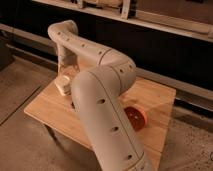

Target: Place the ceramic cup in the ceramic bowl

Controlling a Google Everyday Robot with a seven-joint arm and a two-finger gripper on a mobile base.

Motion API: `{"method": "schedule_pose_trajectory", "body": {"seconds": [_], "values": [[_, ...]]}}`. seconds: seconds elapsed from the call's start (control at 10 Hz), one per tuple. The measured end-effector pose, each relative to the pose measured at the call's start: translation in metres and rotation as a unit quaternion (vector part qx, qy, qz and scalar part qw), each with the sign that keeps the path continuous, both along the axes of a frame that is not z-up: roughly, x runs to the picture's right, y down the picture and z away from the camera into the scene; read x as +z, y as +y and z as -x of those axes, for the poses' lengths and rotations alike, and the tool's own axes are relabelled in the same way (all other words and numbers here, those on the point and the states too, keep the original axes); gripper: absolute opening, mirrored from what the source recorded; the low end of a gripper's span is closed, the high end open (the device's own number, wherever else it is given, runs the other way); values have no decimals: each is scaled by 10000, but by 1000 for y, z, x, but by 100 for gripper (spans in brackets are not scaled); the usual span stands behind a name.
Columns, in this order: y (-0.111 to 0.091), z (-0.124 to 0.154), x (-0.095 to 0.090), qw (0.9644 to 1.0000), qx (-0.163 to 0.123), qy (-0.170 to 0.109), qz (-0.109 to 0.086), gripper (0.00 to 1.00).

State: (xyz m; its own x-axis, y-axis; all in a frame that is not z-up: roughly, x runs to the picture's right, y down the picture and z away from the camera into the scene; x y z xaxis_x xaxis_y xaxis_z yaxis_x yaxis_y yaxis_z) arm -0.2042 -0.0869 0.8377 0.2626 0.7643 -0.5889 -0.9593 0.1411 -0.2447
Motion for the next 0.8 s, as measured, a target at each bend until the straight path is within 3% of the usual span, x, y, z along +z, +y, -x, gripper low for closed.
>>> {"method": "schedule_pose_trajectory", "body": {"seconds": [0.8], "values": [[19, -1, 22, 9995, 74, 8, 308, 65]]}}
